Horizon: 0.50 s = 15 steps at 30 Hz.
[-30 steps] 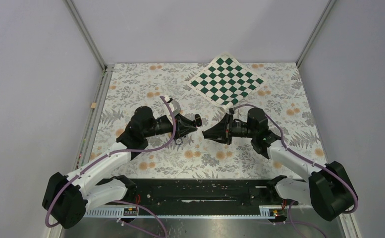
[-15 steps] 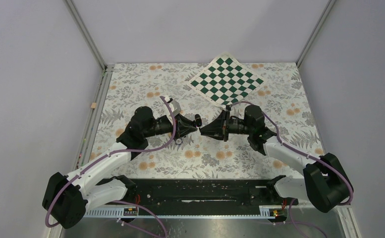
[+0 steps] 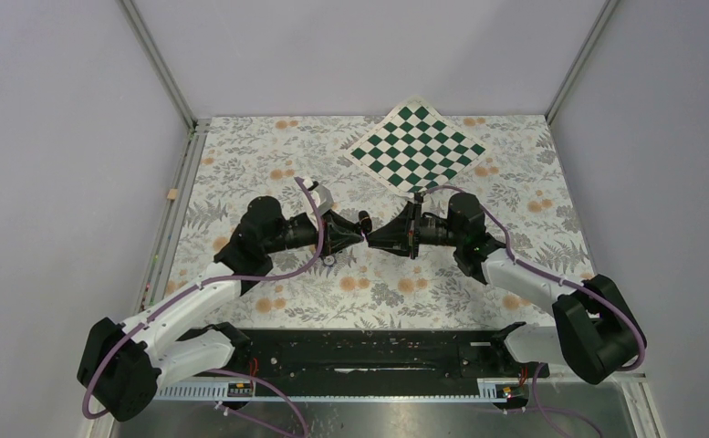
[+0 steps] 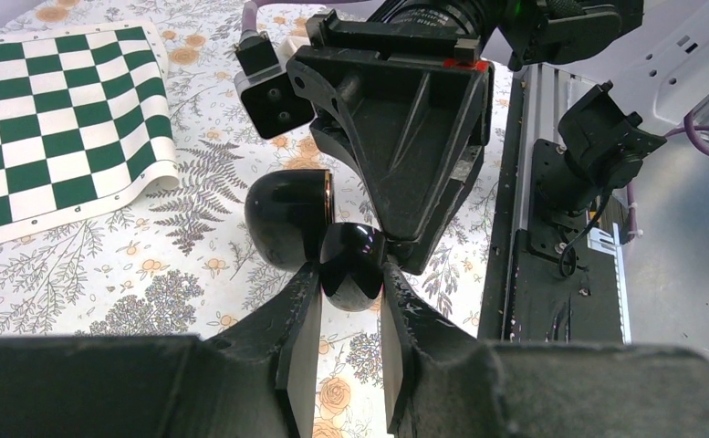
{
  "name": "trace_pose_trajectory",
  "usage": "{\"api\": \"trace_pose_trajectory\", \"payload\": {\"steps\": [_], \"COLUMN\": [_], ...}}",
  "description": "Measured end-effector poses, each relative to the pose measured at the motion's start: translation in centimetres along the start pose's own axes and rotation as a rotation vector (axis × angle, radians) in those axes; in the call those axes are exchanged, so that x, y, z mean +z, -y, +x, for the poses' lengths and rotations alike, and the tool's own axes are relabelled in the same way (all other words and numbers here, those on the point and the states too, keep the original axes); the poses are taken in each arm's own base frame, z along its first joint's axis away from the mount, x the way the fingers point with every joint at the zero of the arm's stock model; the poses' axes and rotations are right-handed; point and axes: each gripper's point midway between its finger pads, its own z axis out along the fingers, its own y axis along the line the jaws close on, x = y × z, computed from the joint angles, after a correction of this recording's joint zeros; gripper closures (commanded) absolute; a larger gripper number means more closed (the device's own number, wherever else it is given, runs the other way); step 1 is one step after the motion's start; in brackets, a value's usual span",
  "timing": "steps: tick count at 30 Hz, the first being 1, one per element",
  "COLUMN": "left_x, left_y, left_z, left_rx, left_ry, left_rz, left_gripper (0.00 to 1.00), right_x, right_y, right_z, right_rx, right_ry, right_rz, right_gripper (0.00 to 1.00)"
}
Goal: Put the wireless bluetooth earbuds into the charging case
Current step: Insert the left earbud into the left side groove of the charging case.
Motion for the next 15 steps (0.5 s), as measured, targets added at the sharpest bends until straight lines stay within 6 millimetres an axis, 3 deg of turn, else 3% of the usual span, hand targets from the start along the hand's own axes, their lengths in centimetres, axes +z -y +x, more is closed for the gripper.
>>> {"api": "trace_pose_trajectory", "payload": {"steps": [15], "left_x": [-0.13], "left_y": [0.21], "left_z": [-0.26], "left_rx": [0.009], "left_ry": [0.007], "left_rz": [0.003], "left_gripper": [1.0], "right_x": [0.24], "right_y": [-0.25], "right_z": [0.08], "right_rx": [-0.012], "right_ry": [-0.013], "right_rz": [-0.016], "right_gripper": [1.0]}}
